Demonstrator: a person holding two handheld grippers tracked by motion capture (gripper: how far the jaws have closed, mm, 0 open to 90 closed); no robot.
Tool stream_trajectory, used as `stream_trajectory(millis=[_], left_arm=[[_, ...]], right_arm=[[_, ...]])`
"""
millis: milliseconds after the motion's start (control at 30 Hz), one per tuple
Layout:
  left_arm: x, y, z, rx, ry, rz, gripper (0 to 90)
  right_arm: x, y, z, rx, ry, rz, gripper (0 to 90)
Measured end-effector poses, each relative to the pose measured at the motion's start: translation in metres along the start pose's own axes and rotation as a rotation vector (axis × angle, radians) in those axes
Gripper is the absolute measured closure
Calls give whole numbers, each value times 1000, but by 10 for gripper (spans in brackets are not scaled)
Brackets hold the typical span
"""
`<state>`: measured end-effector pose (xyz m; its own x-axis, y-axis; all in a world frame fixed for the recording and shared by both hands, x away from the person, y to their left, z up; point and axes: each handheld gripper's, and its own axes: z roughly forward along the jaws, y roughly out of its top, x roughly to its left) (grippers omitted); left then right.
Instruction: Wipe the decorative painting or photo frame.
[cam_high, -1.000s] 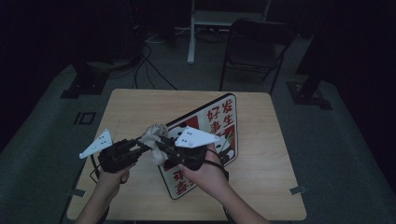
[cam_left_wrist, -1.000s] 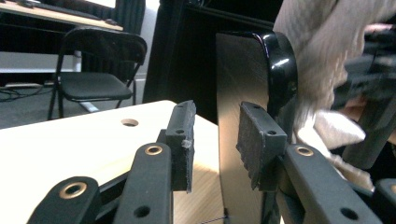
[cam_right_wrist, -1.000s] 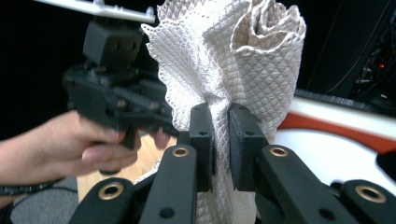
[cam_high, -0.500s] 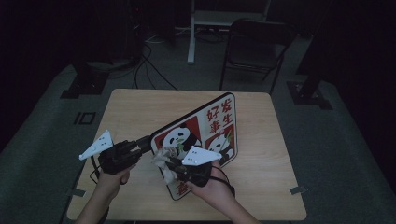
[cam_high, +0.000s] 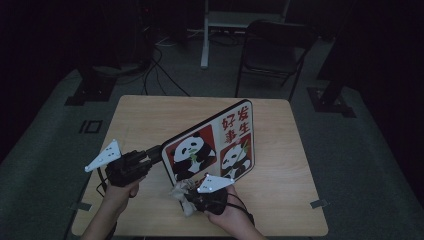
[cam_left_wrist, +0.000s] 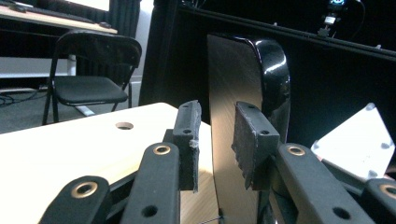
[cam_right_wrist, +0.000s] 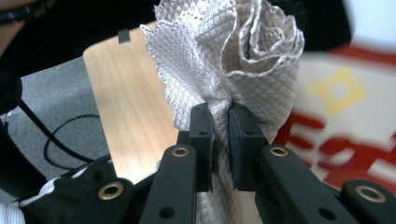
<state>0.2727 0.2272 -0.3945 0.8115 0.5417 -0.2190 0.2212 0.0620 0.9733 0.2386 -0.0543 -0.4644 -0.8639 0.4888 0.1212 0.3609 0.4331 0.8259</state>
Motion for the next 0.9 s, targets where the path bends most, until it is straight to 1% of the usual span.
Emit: stream_trajectory(millis=[100,133,200,300,333,367,433,467,500,600,633,667,733,800,833,900], left_arm=[[0,0,0,2,3,2,719],[0,0,0,1,4,0,718],[1,0,0,-1,1,-3,718],[1,0,0,0,-1,-1,711],[1,0,0,1,-3,0,677],[1,0,0,4,-11,0,674],[1,0,0,3,-8,1,646],[1,0,0,1,-12,-6,642],[1,0,0,0,-9,-6,638],[1,0,0,-5,-7,-9,612],[0,0,0,-5,5,-3,593],[0,0,0,-4,4,-3,564],[0,0,0,-4,12,-3,556],[-1,0,1,-5,16,-3,520],[-1,0,1,-5,16,-2,518],[-3,0,2,-2,19,9,509]], right_arm=[[-1,-7,3,15,3,8,811],[-1,-14,7,37,9,18,811],[-2,-19,9,60,13,23,810],[-3,-24,11,80,16,29,810],[-3,-29,12,97,24,36,810],[-3,-30,11,102,30,36,810],[-3,-31,7,99,37,44,810],[-2,-30,4,91,42,43,810],[-1,-27,-3,69,49,46,810],[1,-16,-21,3,37,37,810],[1,-11,-29,-25,28,33,810],[1,-5,-38,-56,17,26,810],[0,3,-51,-99,11,26,810],[-1,12,-63,-141,-11,12,809],[-1,17,-70,-164,-18,9,809],[-2,24,-77,-201,-25,5,809]])
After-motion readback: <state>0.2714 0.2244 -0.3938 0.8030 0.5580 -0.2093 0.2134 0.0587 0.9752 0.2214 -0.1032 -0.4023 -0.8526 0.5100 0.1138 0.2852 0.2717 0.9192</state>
